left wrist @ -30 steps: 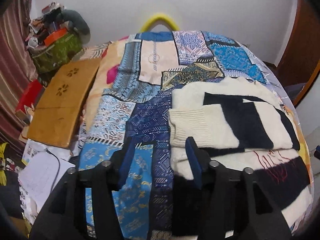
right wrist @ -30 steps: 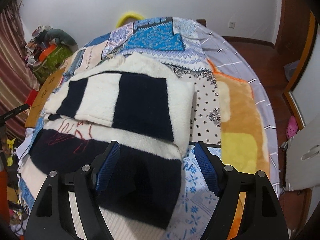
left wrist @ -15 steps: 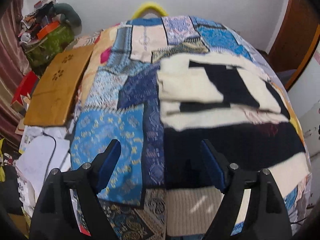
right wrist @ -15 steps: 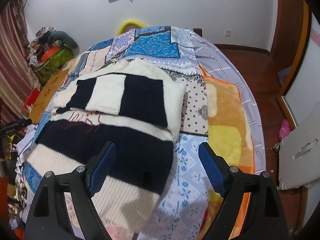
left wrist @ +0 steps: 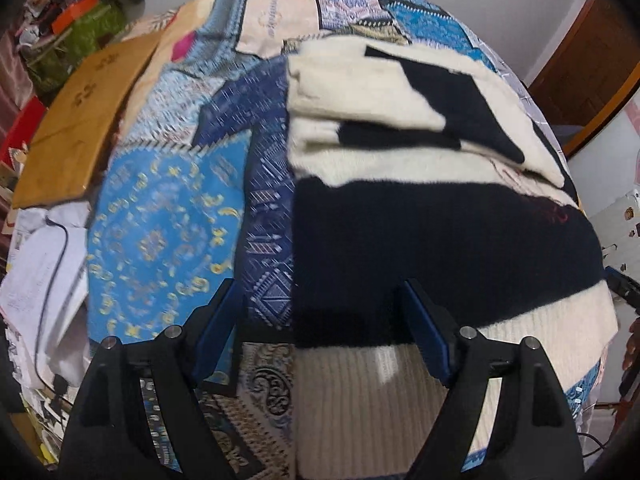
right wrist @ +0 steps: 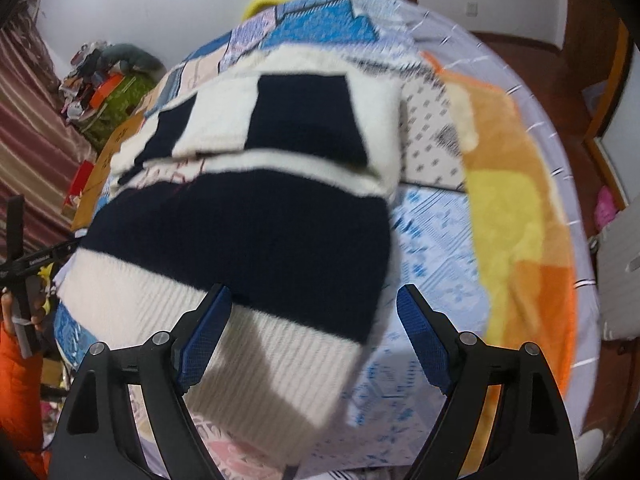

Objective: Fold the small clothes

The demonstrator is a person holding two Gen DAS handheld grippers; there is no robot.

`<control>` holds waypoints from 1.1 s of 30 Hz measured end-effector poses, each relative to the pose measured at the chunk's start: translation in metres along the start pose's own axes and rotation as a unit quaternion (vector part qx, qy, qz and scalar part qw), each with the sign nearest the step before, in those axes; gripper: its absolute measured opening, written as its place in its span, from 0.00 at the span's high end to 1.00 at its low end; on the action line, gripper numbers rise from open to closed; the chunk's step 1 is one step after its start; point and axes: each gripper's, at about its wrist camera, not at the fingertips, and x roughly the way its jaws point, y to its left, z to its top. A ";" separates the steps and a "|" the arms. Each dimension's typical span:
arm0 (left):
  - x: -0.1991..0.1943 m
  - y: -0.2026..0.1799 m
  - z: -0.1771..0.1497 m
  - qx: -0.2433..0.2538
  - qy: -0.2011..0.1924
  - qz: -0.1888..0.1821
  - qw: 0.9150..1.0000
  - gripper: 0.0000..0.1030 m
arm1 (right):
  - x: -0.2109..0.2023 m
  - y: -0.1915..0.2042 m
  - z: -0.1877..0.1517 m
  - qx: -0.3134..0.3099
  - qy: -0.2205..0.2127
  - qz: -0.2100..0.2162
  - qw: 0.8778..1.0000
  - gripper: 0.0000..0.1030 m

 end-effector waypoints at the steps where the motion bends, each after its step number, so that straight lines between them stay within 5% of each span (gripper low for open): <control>1: 0.002 -0.001 -0.001 -0.003 0.000 -0.002 1.000 0.22 | 0.003 0.002 -0.001 0.001 0.003 0.005 1.000 0.20; 4: 0.003 -0.001 0.000 -0.013 -0.003 -0.017 1.000 0.26 | 0.008 0.003 -0.002 0.011 0.000 0.031 0.999 0.21; 9: 0.005 -0.004 0.000 -0.019 0.002 -0.050 0.999 0.47 | 0.007 0.007 -0.002 0.008 -0.011 0.054 0.998 0.39; 14: -0.001 -0.016 0.005 -0.001 -0.005 -0.054 0.999 0.78 | 0.002 0.011 0.005 -0.002 -0.024 0.058 0.998 0.84; 16: -0.006 -0.022 0.009 0.009 -0.018 -0.046 0.999 0.90 | -0.001 0.014 0.010 -0.011 -0.034 0.055 0.998 0.85; 27: -0.055 -0.021 0.054 -0.010 -0.118 -0.056 0.991 0.92 | -0.033 0.019 0.055 -0.040 -0.118 0.042 0.991 0.86; 33: -0.059 -0.028 0.091 -0.005 -0.164 -0.020 0.986 1.00 | -0.030 0.018 0.085 -0.047 -0.141 0.028 0.988 0.86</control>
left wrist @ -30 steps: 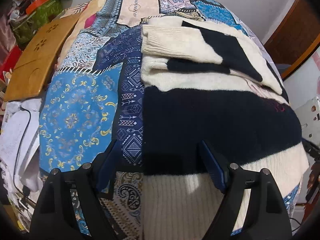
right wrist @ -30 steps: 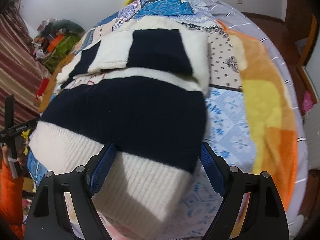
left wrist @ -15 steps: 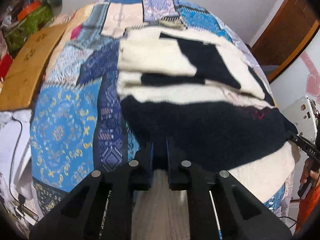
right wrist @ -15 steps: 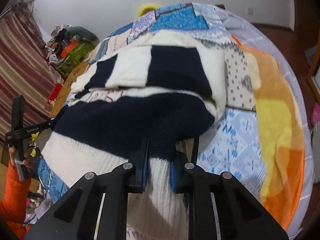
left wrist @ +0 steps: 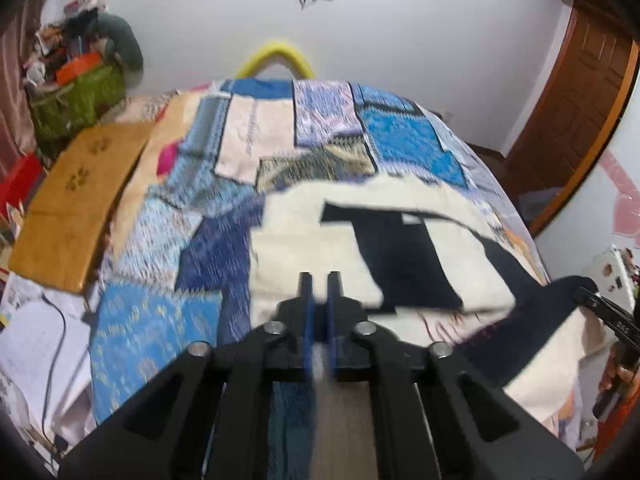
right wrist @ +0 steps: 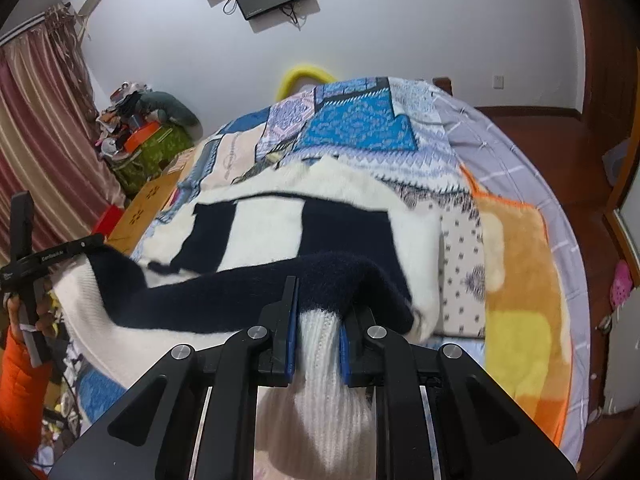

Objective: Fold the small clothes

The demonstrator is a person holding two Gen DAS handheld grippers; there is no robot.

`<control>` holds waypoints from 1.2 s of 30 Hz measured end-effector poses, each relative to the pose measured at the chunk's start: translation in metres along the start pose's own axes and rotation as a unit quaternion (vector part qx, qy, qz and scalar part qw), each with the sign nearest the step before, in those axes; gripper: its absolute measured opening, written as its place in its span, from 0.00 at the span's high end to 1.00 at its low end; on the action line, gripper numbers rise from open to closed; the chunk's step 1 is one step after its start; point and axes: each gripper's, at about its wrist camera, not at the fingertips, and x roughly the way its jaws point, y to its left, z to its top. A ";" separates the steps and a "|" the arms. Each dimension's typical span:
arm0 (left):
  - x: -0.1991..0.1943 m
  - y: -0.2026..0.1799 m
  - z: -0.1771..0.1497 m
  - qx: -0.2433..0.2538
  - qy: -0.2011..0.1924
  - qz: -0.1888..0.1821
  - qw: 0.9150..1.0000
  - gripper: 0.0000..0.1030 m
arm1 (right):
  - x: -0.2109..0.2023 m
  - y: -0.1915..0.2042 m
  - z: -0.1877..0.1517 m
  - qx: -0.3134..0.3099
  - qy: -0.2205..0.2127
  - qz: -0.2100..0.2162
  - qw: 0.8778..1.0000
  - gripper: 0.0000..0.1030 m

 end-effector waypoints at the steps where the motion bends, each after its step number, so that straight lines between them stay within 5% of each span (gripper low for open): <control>1: 0.004 0.001 0.005 -0.001 -0.005 0.007 1.000 1.00 | 0.003 -0.001 0.003 -0.001 -0.002 -0.003 1.000 0.86; 7: 0.046 0.013 0.020 -0.011 0.024 0.026 0.999 1.00 | 0.031 -0.014 0.017 0.003 0.007 -0.020 1.000 0.86; 20: 0.085 0.023 -0.008 -0.009 0.100 0.034 0.994 0.96 | 0.077 -0.045 -0.002 0.057 0.071 -0.015 0.996 0.83; 23: 0.080 0.025 -0.011 -0.011 0.104 0.035 0.994 0.81 | 0.071 -0.041 -0.002 0.051 0.076 -0.020 0.996 0.82; 25: 0.073 0.024 -0.013 -0.011 0.100 0.035 0.994 0.60 | 0.067 -0.039 -0.001 0.045 0.079 -0.022 0.996 0.78; 31: 0.047 0.016 -0.021 0.004 0.082 0.041 0.996 0.28 | 0.053 -0.032 -0.002 0.028 0.076 -0.046 0.996 0.46; 36: 0.039 0.009 -0.035 0.021 0.096 0.039 0.994 0.22 | 0.039 -0.031 -0.004 0.024 0.069 -0.058 0.996 0.33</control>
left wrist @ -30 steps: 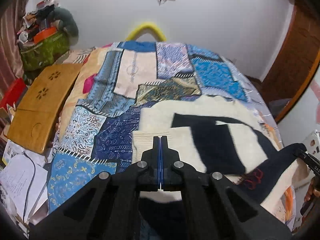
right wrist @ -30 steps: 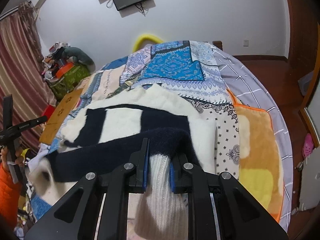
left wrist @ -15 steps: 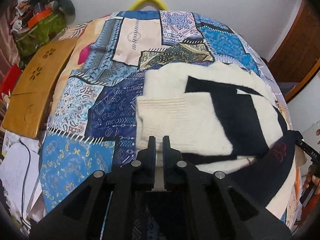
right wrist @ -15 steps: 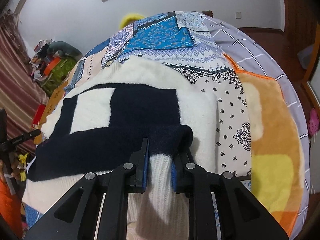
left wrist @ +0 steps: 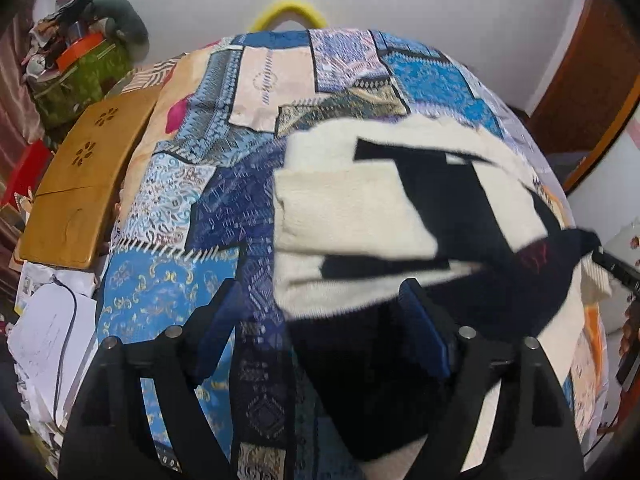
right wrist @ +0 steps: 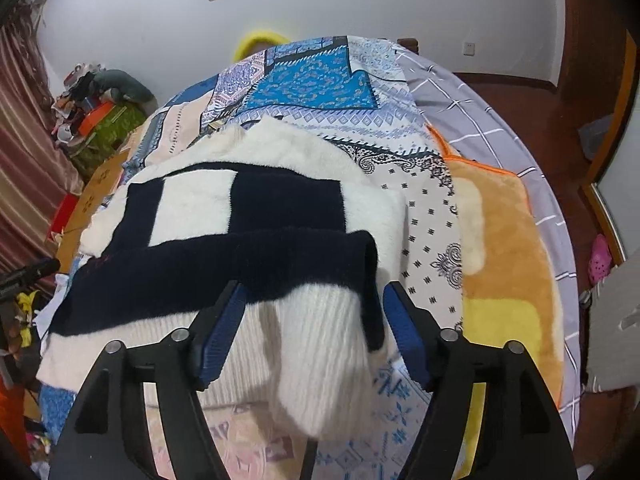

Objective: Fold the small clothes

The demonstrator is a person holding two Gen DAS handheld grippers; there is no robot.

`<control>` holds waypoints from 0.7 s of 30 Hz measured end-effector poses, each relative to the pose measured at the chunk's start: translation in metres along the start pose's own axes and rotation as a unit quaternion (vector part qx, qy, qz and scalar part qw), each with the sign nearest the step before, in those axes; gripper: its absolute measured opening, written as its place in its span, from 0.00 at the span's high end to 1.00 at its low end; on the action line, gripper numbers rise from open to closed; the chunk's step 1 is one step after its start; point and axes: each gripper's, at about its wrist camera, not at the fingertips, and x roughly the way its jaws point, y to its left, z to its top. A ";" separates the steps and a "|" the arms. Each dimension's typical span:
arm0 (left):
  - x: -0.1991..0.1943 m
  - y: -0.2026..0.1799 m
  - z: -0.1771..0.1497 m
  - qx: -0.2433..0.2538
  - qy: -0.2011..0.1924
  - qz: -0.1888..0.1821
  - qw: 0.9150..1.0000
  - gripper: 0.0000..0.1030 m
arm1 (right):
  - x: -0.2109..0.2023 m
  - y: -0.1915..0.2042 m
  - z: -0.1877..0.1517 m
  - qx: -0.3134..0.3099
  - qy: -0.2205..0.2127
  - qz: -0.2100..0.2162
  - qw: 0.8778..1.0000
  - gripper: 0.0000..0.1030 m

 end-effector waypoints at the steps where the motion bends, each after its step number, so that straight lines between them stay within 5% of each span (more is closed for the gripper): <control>1: 0.001 -0.001 -0.003 0.002 0.006 0.001 1.000 0.22 | -0.002 -0.001 -0.001 0.001 -0.001 -0.001 1.000 0.32; 17: 0.012 -0.005 -0.056 -0.033 0.064 -0.039 0.997 0.22 | -0.020 -0.012 -0.022 0.023 -0.004 0.006 1.000 0.31; 21: 0.019 0.002 -0.060 -0.074 0.078 -0.085 0.991 0.31 | -0.023 -0.010 -0.025 0.019 -0.004 0.010 1.000 0.31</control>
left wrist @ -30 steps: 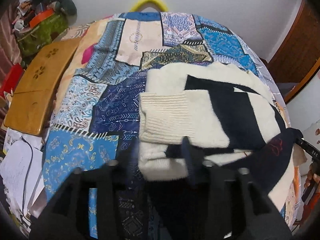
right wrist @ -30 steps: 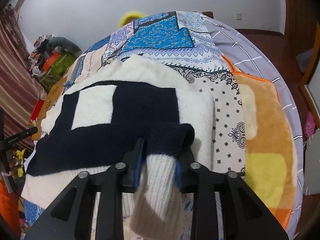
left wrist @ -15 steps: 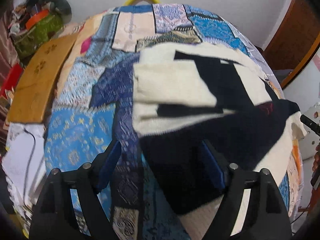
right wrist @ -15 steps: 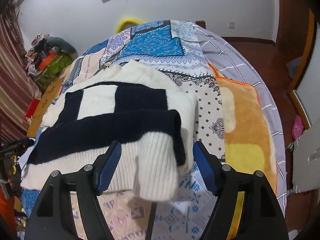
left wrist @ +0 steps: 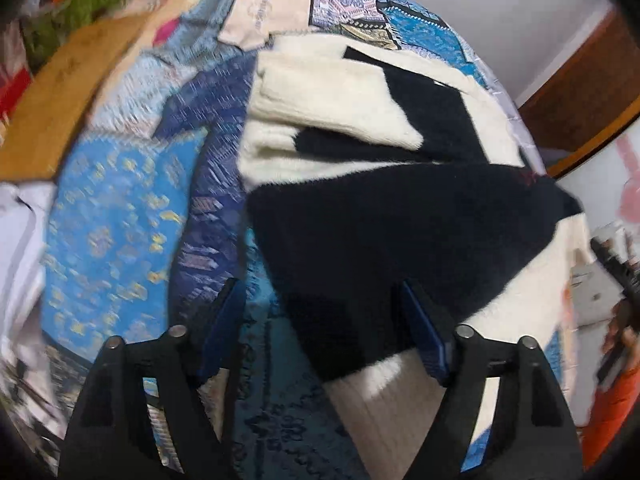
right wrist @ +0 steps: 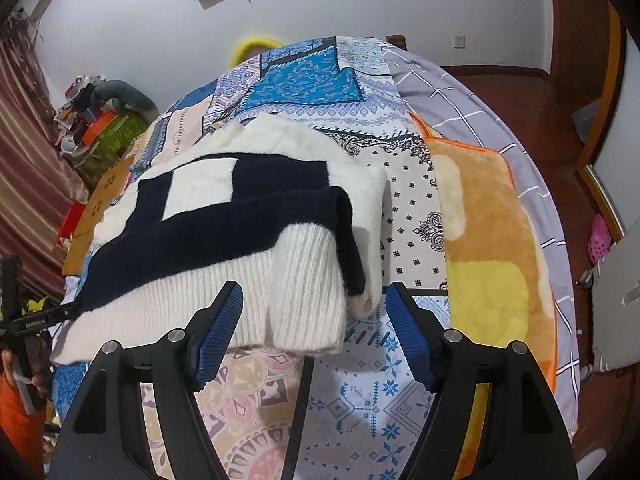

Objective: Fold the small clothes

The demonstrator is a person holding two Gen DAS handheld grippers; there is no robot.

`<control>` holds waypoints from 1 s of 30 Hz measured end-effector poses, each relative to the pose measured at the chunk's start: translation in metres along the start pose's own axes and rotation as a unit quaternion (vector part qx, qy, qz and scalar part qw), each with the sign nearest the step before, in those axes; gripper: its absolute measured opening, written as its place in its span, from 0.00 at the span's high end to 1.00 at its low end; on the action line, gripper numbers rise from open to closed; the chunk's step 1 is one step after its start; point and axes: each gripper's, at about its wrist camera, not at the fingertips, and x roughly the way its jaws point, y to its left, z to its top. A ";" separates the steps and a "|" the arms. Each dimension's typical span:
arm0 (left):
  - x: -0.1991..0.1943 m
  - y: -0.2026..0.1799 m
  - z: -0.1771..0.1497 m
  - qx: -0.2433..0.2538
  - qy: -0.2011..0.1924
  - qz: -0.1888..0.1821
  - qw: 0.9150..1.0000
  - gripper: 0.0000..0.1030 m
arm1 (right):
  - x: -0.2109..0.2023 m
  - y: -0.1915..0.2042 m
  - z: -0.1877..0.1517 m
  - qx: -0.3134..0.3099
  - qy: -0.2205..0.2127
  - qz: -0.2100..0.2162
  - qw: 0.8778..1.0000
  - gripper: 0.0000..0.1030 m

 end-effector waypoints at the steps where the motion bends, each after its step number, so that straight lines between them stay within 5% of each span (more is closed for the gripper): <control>1: 0.003 0.005 0.000 -0.018 0.010 -0.027 0.999 0.36 | -0.001 0.001 -0.001 -0.002 -0.001 0.000 1.000 0.31; 5: 0.001 0.007 -0.002 -0.027 0.017 -0.060 0.998 0.46 | -0.002 0.004 0.000 -0.004 -0.006 0.003 1.000 0.31; 13: -0.006 -0.010 0.003 -0.008 0.012 -0.075 0.997 0.89 | 0.004 0.010 0.000 -0.008 -0.003 0.009 1.000 0.31; 23: -0.041 -0.028 0.054 0.029 -0.080 -0.039 0.996 0.92 | 0.009 0.010 -0.003 -0.019 0.004 0.012 1.000 0.31; 30: -0.027 -0.021 0.096 0.021 -0.092 -0.021 0.995 0.93 | 0.020 0.011 -0.001 -0.021 0.007 0.016 1.000 0.31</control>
